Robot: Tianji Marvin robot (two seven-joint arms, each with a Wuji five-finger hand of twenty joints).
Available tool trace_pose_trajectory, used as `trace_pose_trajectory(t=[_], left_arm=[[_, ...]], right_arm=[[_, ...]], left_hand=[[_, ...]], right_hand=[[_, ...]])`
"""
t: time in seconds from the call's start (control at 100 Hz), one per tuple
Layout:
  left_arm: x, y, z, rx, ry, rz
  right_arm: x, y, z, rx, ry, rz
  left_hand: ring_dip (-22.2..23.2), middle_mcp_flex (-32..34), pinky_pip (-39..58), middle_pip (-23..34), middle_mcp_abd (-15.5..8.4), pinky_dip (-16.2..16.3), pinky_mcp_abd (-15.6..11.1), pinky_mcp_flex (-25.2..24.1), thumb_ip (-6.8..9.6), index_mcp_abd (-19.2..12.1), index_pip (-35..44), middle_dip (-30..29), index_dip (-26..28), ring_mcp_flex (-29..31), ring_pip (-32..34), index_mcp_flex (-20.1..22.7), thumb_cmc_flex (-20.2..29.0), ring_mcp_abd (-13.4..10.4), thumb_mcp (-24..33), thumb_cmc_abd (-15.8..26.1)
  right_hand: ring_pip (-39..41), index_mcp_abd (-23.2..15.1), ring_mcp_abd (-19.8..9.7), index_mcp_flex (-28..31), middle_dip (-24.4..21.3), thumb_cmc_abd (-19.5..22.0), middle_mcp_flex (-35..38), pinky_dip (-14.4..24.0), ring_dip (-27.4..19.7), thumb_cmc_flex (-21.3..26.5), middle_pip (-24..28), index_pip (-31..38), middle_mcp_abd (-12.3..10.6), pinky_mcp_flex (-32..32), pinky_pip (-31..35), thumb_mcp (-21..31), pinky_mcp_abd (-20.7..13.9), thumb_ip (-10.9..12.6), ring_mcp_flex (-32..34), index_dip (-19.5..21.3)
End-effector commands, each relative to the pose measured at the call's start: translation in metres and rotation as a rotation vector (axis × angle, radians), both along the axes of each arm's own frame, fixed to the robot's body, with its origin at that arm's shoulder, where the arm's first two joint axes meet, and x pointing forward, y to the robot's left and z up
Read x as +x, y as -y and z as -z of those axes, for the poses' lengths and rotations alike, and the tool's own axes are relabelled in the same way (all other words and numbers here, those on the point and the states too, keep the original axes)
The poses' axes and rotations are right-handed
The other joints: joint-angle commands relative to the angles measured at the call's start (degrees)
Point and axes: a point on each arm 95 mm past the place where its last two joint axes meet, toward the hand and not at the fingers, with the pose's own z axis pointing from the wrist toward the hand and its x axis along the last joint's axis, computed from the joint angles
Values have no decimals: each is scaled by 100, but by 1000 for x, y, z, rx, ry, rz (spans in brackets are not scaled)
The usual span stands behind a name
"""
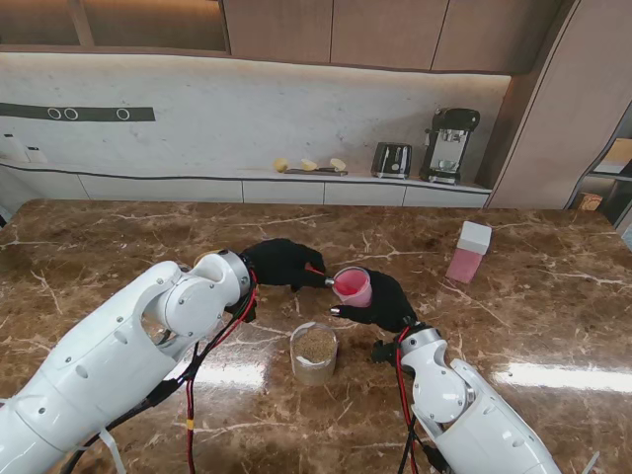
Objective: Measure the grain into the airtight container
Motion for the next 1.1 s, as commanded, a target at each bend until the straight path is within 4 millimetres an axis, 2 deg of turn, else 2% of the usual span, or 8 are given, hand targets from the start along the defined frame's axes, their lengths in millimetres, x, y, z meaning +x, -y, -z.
trace_pose_trajectory(t=[0.0, 0.07, 0.17, 0.47, 0.68, 0.77, 0.84, 1.09], left_arm=[[-1, 4, 2, 9, 16, 13], [-1, 5, 3, -3, 1, 8], [-1, 6, 5, -27, -23, 3], [1, 10, 9, -62, -47, 1], [1, 10, 8, -88, -51, -14], [1, 9, 8, -90, -48, -18], [1, 9, 9, -98, -54, -22], [2, 9, 11, -133, -83, -38]], right_arm=[[-2, -1, 5, -6, -20, -6], [-2, -1, 5, -7, -20, -4], [-2, -1, 5, -7, -19, -3], [-2, 0, 5, -6, -18, -1], [-2, 0, 5, -7, -19, 2], [-2, 0, 5, -7, -20, 2], [-2, 0, 5, -7, -21, 1], [-2, 0, 5, -7, -20, 2]], left_hand=[[112, -52, 609, -28, 48, 124, 73, 22, 239, -172, 84, 113, 225, 298, 282, 178, -55, -144, -30, 397], [129, 20, 611, -24, 26, 133, 87, 26, 322, -231, 141, 177, 563, 300, 286, 317, 66, -122, 458, 426], [112, 168, 613, 142, -43, 159, 137, 12, 94, -531, 277, 320, 1046, 301, 306, 496, 575, -43, 1284, -205], [92, 362, 588, 386, -187, 138, 147, -102, -207, -763, 570, 561, 1125, 300, 293, 639, 972, -15, 2693, -1020], [114, 362, 591, 486, -180, 199, 242, -123, -122, -929, 531, 696, 1352, 296, 272, 628, 780, 100, 3107, -1056], [112, 356, 603, 449, -229, 148, 123, -84, -57, -567, 435, 703, 1013, 300, 282, 491, 724, -26, 2082, -644], [114, 374, 588, 494, -209, 172, 195, -131, -89, -666, 572, 719, 1085, 298, 275, 569, 980, 52, 1807, -491], [189, 363, 510, 624, -61, 408, 547, -210, 214, -1169, 604, 845, 1973, 291, 243, 573, 354, 372, 3721, -1201]], right_hand=[[49, -809, -33, 507, 24, 1204, -41, 14, 21, 476, -5, 352, -75, -45, -110, 1073, 7, -151, 61, 54], [51, -804, -39, 510, 24, 1199, -42, 14, 21, 479, -5, 356, -68, -44, -109, 1075, 5, -151, 65, 57], [50, -808, -40, 507, 24, 1196, -43, 13, 21, 470, -5, 352, -72, -45, -111, 1073, 4, -154, 64, 55], [51, -809, -39, 501, 24, 1198, -41, 13, 22, 463, -4, 350, -73, -50, -114, 1073, 9, -153, 64, 56], [53, -813, -36, 501, 24, 1189, -44, 13, 23, 448, -6, 347, -66, -53, -115, 1068, 4, -152, 65, 53], [53, -801, -37, 500, 23, 1188, -48, 12, 23, 446, -7, 348, -73, -54, -116, 1080, 2, -148, 62, 53], [53, -798, -38, 494, 24, 1189, -45, 13, 23, 451, -5, 345, -71, -50, -115, 1081, -1, -149, 63, 51], [51, -805, -33, 493, 24, 1197, -48, 12, 22, 450, -7, 344, -76, -53, -116, 1080, -2, -150, 58, 51]])
